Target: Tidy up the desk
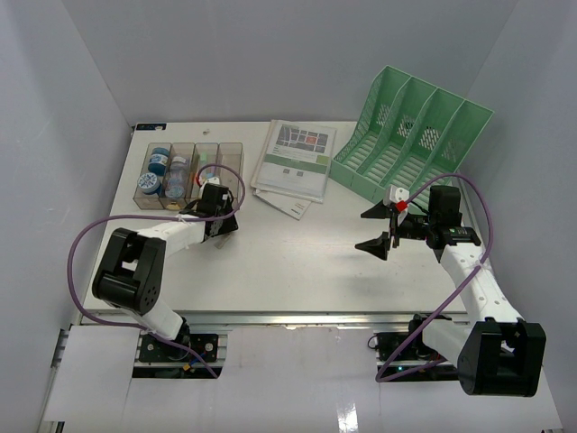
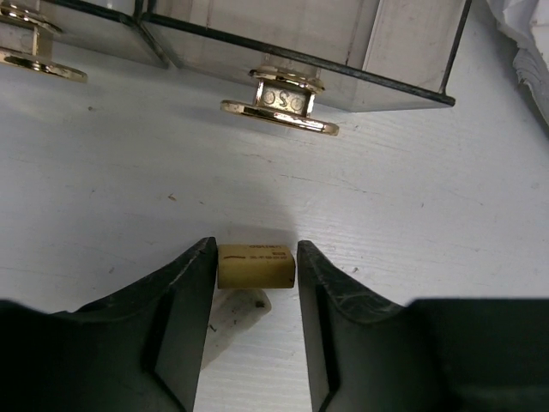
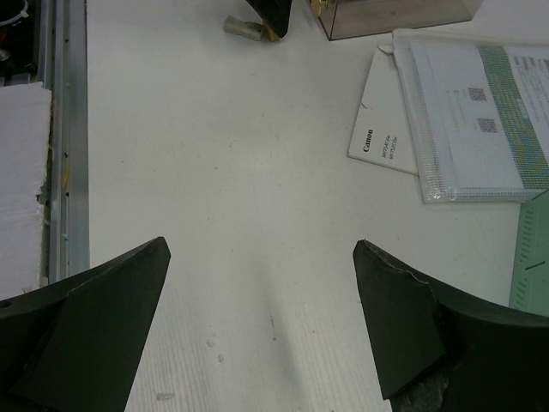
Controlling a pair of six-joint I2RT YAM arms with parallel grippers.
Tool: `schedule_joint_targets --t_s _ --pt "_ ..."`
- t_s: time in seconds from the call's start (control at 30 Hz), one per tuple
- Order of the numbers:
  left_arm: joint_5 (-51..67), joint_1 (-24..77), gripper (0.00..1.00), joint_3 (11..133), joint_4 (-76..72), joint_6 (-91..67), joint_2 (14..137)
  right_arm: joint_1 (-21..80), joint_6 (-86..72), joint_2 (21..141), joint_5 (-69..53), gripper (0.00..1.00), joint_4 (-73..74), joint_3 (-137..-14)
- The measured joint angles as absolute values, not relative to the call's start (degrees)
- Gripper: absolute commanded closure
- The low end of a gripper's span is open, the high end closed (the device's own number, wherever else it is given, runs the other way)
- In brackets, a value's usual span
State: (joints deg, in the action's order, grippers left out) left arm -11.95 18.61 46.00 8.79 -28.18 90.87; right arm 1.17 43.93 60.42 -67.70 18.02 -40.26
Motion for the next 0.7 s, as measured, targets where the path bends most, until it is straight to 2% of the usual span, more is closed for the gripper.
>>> schedule_joint_targets --t_s 0.2,0.47,0.6,0.7 --pt "-11.4 19.0 0.79 46.0 9.0 -27.9 89.6 1.2 43.9 60.4 -67.7 0.06 18.0 -40.3" --pt "-7.9 20.0 0.81 46.5 10.3 -27.6 80.6 1.1 43.9 60.5 -67.7 0.06 18.0 -40.2" --pt "-7.7 20.1 0.81 51.8 12.7 -26.4 79.0 1.1 43.9 60.5 -67.7 0.06 18.0 -40.2" --pt "-7.4 19.0 0.81 59.9 14.4 -25.1 82.4 1.1 44.0 60.5 -67.7 0.06 18.0 -40.2"
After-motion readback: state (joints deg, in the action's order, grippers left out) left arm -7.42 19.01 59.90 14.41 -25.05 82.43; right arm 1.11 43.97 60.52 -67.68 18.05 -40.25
